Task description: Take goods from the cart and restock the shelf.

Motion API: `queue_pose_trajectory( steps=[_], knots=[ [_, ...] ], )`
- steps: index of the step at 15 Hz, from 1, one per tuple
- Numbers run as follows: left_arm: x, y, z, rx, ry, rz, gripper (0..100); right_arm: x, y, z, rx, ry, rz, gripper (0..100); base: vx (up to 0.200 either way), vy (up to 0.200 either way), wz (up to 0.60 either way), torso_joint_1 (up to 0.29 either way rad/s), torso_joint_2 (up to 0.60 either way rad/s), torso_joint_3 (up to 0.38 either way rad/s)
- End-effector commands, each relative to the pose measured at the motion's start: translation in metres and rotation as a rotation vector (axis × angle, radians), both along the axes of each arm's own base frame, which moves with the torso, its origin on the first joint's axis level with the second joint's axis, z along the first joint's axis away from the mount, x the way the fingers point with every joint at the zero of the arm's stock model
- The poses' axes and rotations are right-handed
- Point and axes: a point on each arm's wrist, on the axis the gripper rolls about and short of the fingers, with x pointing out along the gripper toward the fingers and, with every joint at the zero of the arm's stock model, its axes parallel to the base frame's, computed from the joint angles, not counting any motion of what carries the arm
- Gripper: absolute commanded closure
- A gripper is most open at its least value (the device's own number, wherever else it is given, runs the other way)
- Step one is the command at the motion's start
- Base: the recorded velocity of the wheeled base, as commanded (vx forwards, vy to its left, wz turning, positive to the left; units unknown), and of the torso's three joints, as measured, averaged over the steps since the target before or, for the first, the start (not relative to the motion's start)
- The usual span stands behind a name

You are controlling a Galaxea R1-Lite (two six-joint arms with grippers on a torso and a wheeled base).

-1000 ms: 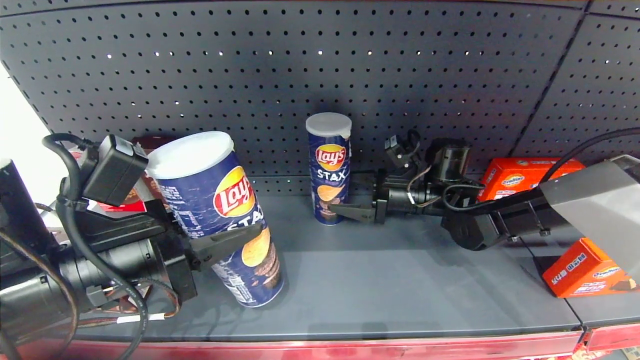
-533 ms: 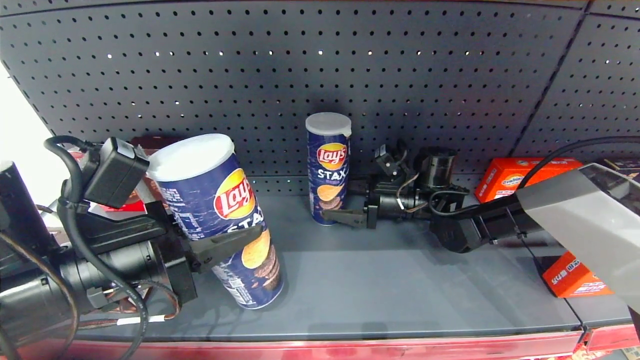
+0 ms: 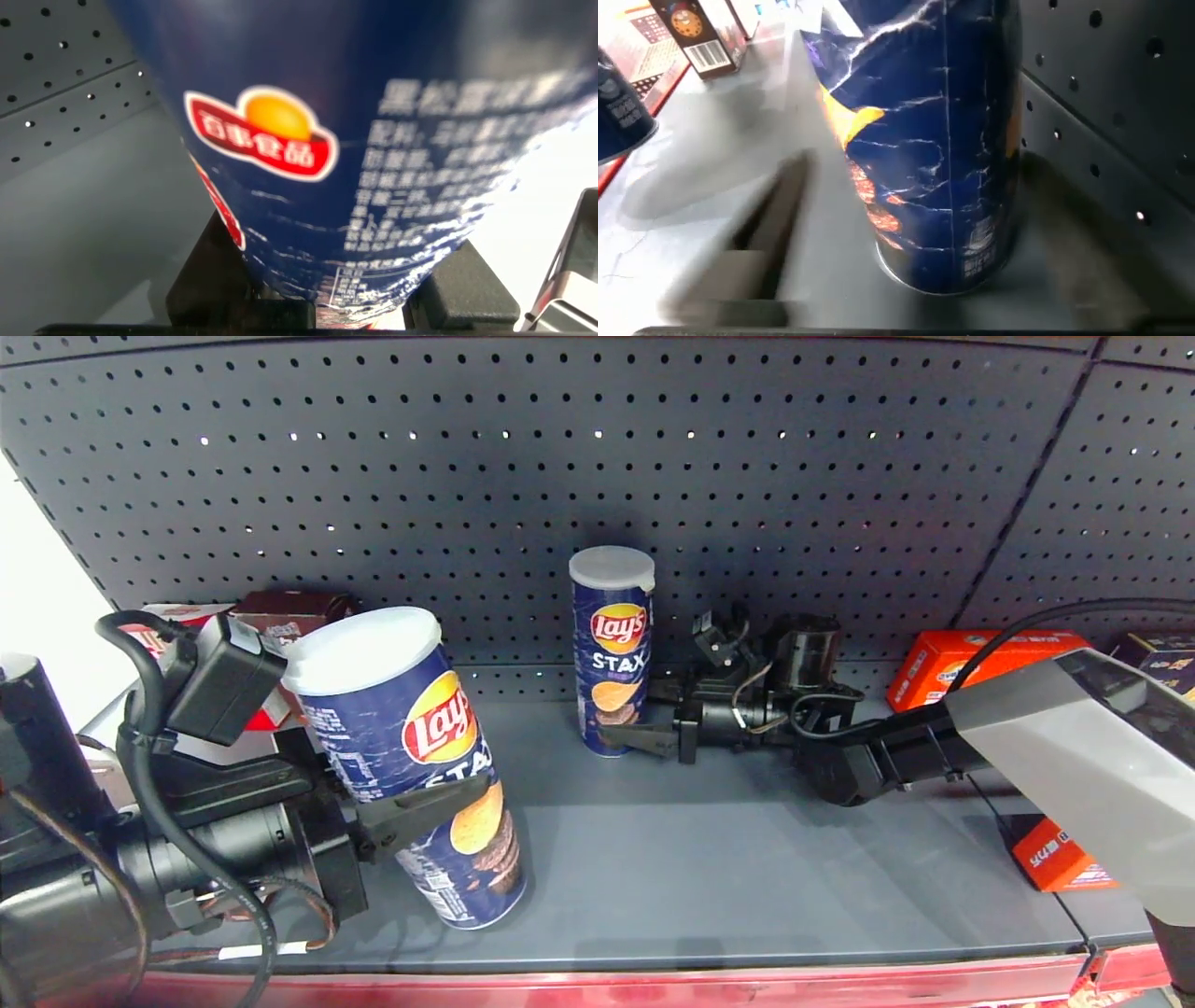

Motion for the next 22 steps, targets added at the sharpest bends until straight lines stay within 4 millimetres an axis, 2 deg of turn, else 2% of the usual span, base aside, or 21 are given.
queue_pose_trajectory(
  steps=[1,6,8,12,15,18,20,22],
  knots=[
    [0.0,0.0,0.0,0.0,-0.001,0.0,100,0.0,0.0,0.001,0.001,-0.002,-0.002,100,0.0,0.0,0.0,0.0,0.0,0.0],
    [-0.001,0.0,-0.001,0.0,0.0,0.002,100,-0.004,-0.002,0.003,0.0,-0.002,-0.026,100,0.0,0.0,0.0,0.0,0.0,0.0],
    [-0.002,0.001,0.0,-0.002,-0.005,0.002,100,-0.013,-0.006,0.014,0.005,-0.012,-0.051,100,0.0,0.0,0.0,0.0,0.0,0.0],
    [-0.003,0.002,-0.004,-0.005,-0.014,0.003,100,-0.045,-0.007,0.045,0.023,-0.045,-0.106,100,0.0,0.0,0.0,0.0,0.0,0.0],
    [-0.005,0.003,-0.006,-0.003,-0.008,0.006,100,-0.085,-0.003,0.059,0.048,-0.074,-0.125,100,0.0,0.0,0.0,0.0,0.0,0.0],
    [-0.006,0.003,-0.006,-0.003,-0.01,0.008,100,-0.122,-0.008,0.05,0.05,-0.07,-0.152,100,0.0,0.0,0.0,0.0,0.0,0.0],
    [-0.006,0.003,-0.007,-0.002,-0.007,0.008,100,-0.155,-0.018,0.034,0.041,-0.058,-0.134,100,0.0,0.0,0.0,0.0,0.0,0.0],
    [-0.006,0.004,-0.009,0.001,0.0,0.011,100,-0.173,-0.029,0.02,0.034,-0.048,-0.128,100,0.0,0.0,0.0,0.0,0.0,0.0]
  ],
)
